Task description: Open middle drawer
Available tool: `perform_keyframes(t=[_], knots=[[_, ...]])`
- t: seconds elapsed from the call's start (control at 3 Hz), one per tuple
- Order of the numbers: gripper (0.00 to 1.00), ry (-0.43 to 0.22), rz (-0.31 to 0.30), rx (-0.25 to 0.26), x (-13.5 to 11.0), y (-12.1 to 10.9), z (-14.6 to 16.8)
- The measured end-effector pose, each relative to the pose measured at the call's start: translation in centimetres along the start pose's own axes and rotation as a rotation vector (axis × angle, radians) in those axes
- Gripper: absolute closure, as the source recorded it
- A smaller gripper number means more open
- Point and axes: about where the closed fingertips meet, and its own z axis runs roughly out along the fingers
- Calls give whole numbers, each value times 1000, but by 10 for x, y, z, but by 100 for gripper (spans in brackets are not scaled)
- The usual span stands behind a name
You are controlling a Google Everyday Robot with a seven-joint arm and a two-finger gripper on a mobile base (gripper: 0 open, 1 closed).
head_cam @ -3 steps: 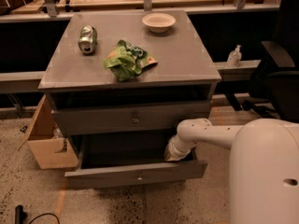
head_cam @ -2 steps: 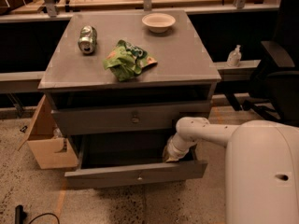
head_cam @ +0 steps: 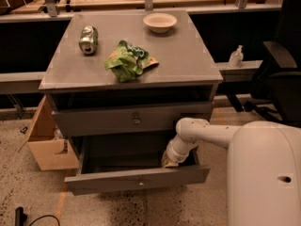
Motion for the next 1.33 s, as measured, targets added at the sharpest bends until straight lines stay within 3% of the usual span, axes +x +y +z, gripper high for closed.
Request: perform_keyframes(t=[0.33,0.67,1.0,1.33], knots=[[100,0,0,0,0,0,0],[100,-2,34,-41,-4,20,2],[100,-2,34,-41,-4,18,2],[100,-6,74,-95,-9,43,4]])
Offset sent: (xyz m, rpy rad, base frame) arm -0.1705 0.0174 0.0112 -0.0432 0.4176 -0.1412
